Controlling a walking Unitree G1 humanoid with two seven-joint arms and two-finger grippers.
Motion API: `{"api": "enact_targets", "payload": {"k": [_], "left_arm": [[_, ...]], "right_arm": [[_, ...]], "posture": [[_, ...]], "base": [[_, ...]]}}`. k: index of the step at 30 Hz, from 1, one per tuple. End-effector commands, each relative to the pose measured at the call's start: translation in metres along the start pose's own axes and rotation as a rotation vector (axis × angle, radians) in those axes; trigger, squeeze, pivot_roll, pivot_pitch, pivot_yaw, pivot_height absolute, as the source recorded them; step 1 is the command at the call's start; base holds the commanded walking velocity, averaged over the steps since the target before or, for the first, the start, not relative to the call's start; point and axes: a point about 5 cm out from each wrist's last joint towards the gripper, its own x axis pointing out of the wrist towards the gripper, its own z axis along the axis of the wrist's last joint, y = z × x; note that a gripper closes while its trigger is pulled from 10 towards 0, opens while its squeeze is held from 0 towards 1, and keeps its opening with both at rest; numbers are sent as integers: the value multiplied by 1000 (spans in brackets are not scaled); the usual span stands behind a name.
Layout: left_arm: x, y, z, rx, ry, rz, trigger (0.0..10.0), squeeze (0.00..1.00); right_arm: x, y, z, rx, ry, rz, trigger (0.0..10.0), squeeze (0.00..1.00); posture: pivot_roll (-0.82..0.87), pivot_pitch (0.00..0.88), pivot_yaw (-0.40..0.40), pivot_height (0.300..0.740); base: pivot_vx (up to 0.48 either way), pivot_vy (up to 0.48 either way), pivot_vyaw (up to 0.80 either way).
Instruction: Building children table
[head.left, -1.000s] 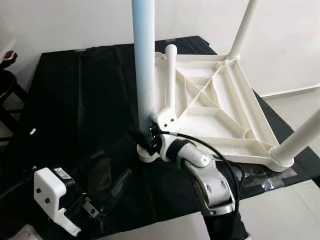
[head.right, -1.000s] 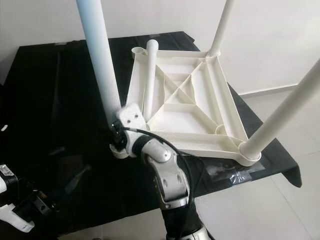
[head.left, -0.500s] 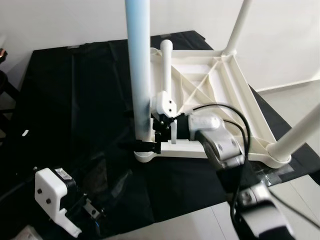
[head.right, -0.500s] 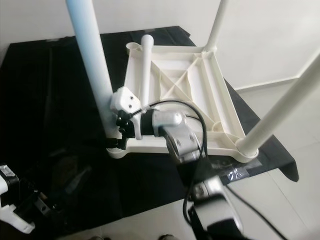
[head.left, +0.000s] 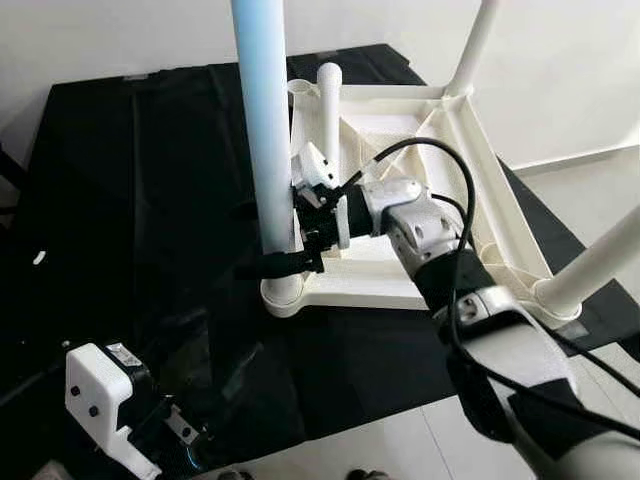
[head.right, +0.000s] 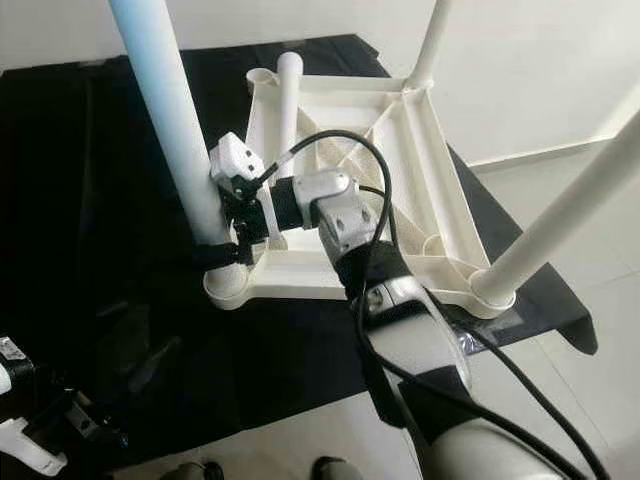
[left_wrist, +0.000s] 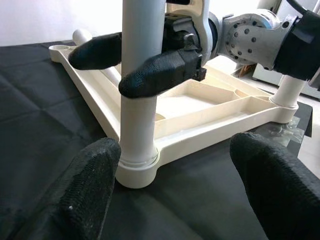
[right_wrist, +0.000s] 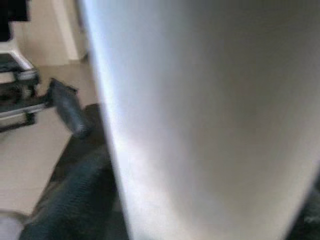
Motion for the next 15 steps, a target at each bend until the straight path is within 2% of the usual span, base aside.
{"api": "enact_targets", "payload": {"k": [1, 2, 8, 10, 13, 14, 15], "left_arm": [[-1, -4, 1, -2, 4, -11, 10000, 0], [-1, -4, 2, -3, 4, -10, 10000, 0], [-1, -5, 1, -4, 5, -7, 10000, 0], [0, -5, 1, -7, 2, -9, 10000, 0], [1, -5, 0, -9, -1, -10, 10000, 0], [1, -5, 0, -9, -1, -10, 10000, 0], [1, -5, 0, -9, -1, -10, 10000, 0]], "right_arm": [[4, 1, 1, -6, -7, 37, 2275, 0], [4, 1, 0, 2, -9, 59, 0, 0], [4, 1, -4, 5, -28, 63, 0, 0], [-9, 3, -11, -14, -46, -57, 0, 0], [-20, 2, -17, -34, -27, -167, 0, 0], [-20, 2, -17, -34, -27, -167, 0, 0], [-25, 2, -19, -25, -26, -226, 0, 0]], "posture": [[154, 235, -59, 740], [155, 233, -59, 740], [150, 229, -58, 740], [144, 219, -56, 740], [140, 218, -59, 740], [140, 218, -59, 740], [135, 216, -61, 740]], "base": [[0, 0, 0], [0, 0, 0], [0, 0, 0], [0, 0, 0], [0, 0, 0], [0, 0, 0], [0, 0, 0]]}}
